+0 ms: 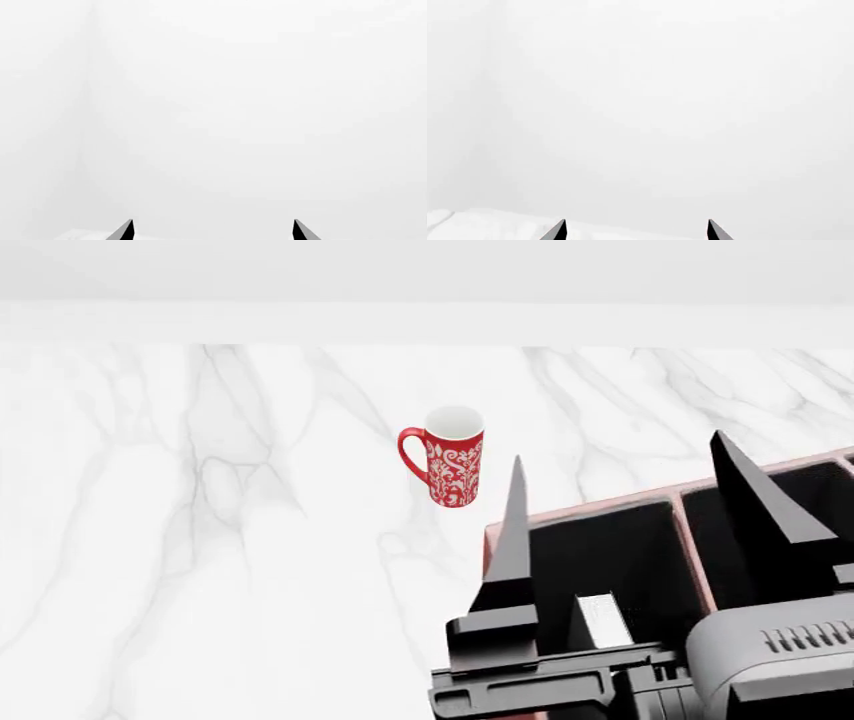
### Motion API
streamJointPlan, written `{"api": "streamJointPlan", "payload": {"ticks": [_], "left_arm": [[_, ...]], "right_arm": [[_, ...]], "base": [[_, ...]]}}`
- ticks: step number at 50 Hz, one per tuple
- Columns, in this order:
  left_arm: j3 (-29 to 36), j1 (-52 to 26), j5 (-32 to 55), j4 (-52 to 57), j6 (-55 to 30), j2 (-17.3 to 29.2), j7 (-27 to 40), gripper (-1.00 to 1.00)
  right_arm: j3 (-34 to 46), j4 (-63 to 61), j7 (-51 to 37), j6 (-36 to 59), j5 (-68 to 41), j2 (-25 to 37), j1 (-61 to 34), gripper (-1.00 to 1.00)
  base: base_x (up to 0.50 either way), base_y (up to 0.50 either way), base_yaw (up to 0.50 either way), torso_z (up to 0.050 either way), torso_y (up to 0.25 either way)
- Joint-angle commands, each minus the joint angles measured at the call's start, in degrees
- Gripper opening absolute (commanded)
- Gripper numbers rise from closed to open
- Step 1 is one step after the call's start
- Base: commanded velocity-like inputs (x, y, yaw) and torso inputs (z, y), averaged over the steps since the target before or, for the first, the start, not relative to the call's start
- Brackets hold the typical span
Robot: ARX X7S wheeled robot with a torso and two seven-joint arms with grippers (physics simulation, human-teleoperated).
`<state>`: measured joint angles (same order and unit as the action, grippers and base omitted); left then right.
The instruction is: Pick up the book and place it in the left compartment of the caddy.
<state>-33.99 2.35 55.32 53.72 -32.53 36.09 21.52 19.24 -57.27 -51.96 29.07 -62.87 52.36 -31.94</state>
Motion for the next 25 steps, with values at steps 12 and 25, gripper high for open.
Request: {"api": "streamJointPlan", "payload": {"ticks": [12,25], "left_arm": [[-0.50,0.27,1.25,-0.13,0.84,0.17,0.02,1.00],[-0.51,0.37,1.39,-0.18,1.41,0.13,-0.06,1.00]], "right_arm": [[0.96,-1.75,1.42,-3.48,8.96,0.93,3.00,1.00],[1.49,-2.21,2.28,-8.83,15.57,1.89,6.83,1.00]], "base": [[0.00,0.00,0.00,0.000,0.000],[0.00,0.00,0.00,0.000,0.000]]}}
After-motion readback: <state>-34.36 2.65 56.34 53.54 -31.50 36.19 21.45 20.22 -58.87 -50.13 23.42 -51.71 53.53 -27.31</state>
